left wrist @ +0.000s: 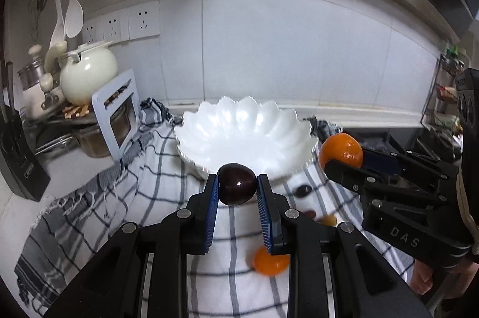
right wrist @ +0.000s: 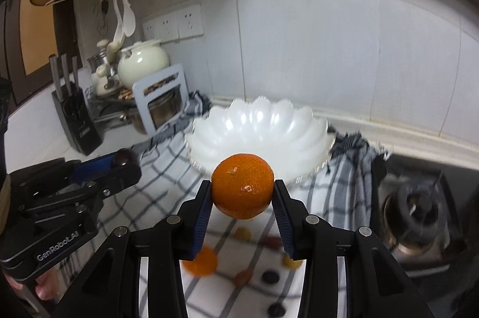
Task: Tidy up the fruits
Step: 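Lift the plum with the left tool while the right tool carries the mandarin over the bowl, then open the left tool over the bowl while the right tool releases the mandarin into it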
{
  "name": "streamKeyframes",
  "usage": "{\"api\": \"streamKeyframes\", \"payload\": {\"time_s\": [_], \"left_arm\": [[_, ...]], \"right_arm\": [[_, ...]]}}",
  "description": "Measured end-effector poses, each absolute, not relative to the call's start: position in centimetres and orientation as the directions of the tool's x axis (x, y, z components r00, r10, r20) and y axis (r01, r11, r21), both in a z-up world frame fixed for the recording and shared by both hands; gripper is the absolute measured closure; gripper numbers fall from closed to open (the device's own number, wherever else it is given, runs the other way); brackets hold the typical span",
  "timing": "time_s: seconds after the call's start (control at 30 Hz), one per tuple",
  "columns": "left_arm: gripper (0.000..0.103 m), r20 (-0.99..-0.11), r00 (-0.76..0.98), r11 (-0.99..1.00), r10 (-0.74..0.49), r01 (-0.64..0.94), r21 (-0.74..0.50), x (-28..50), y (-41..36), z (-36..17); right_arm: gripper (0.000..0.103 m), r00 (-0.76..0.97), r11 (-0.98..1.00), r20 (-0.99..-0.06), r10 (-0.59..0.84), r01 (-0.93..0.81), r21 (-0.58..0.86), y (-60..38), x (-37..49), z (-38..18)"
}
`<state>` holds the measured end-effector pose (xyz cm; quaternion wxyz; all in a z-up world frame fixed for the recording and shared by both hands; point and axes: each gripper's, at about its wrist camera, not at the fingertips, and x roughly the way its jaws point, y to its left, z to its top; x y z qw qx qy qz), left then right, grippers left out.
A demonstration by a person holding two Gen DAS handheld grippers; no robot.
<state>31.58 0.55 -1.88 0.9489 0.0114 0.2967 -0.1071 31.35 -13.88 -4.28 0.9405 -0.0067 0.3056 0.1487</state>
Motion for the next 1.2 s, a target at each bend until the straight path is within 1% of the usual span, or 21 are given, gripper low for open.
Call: {"api": "streamKeyframes", "payload": {"time_s": [0.23,0.47,0.67,0.87,1.2], "left_arm": [[0.077,-0.533,0.830,0.982,-0.167,0.186,-0.017,34.7,0.0,0.1],[0.077,-0.551,0.819,0.983,-0.163,0.183,-0.019,39.0,-0.1,0.6],[0.077,-0.578,0.804,0.985,-0.138,0.173,0.006,42.8,-0.3,0.0],[0.077,-0.609,0.785,0.988,-0.113,0.156,0.017,46.5,-0.5,-0.8],[0.077,-0.714,0.687,0.988,-0.136,0.145,-0.048,53.1,0.0,-4.6]], "right_arm": [[0.061,0.793,0.956,-0.544,0.274,-0.288,0.062,-14.2,35.4,-2.6],[0.061,0.787,0.958,-0.556,0.269,-0.279,0.069,-14.8,39.9,-2.3],[0.061,0.758,0.963,-0.603,0.249,-0.262,0.069,-15.6,44.6,-3.3],[0.061,0.702,0.965,-0.671,0.241,-0.248,0.087,-15.4,49.1,-5.0],[0.061,0.618,0.969,-0.756,0.215,-0.234,0.084,-14.8,54.7,-8.2]]}}
